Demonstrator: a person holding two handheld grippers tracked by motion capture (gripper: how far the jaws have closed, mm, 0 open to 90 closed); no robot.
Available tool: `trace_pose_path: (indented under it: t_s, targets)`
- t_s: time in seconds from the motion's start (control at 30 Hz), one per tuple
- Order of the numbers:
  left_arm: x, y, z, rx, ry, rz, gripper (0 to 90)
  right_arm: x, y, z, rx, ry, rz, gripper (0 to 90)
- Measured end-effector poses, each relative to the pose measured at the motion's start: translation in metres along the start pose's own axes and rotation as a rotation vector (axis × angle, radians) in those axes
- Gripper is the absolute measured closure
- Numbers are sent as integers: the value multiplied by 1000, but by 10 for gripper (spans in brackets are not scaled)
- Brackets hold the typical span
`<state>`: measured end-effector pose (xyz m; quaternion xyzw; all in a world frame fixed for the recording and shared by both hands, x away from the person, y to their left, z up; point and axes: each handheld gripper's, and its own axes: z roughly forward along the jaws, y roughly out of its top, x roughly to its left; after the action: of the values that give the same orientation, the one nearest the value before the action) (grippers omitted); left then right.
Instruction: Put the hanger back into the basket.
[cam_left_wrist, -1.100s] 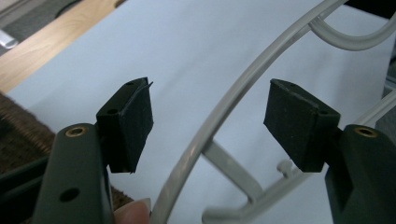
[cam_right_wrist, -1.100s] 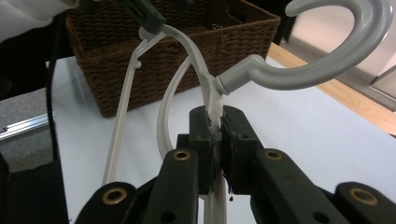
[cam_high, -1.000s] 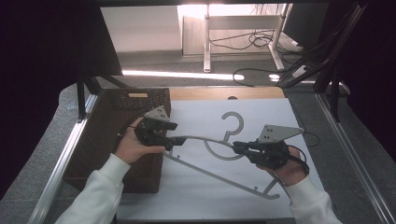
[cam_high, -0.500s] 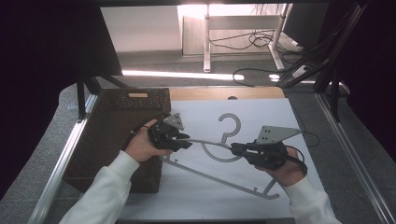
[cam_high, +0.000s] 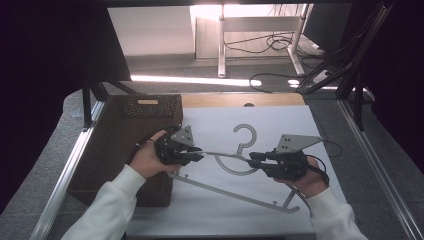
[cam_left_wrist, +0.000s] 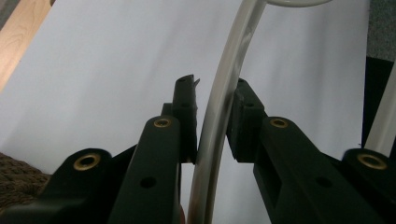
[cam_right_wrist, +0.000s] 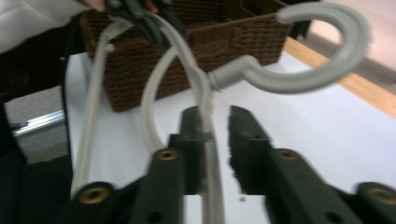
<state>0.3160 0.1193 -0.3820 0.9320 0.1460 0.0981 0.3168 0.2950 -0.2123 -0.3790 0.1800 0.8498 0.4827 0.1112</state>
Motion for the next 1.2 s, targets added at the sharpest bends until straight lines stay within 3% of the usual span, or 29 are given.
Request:
trace_pose_path:
  t_s: [0.07, 0.13, 0.17, 0.2, 0.27, 0.3, 0.37, 0.43, 0.7, 0.9, 1.2]
  targets:
    - [0, -2, -2, 2, 6, -3, 764, -1, 0, -2, -16, -32, 1, 608]
    - [0, -4, -3, -6, 9, -11, 784, 0, 3, -9, -53, -95, 1, 566]
    - [0, -6, -5, -26, 13, -32, 809, 0, 5, -14, -84, -111, 9, 554]
    - [3, -8, -9, -67, 29, -85, 810, 0, 8, -19, -118, -125, 16, 543]
    - [8, -11, -16, -98, 39, -104, 812, 1, 12, -29, -140, -158, 12, 522]
    - [7, -11, -17, -56, 80, -87, 811, 1, 14, -32, -141, -172, 5, 515]
    - [5, -14, -16, -24, 123, -88, 810, 2, 15, -37, -142, -197, 1, 509]
    - [4, -16, -17, -32, 110, -93, 811, 1, 16, -40, -139, -218, 2, 505]
    - [4, -22, -31, -75, 183, -129, 812, -6, 10, -37, -114, -254, 52, 505]
    - [7, -29, -52, -140, 245, -172, 812, -7, 9, -37, -103, -256, 68, 505]
    - [2, -46, -85, -231, 312, -220, 812, -9, 2, -28, -36, -244, 90, 488]
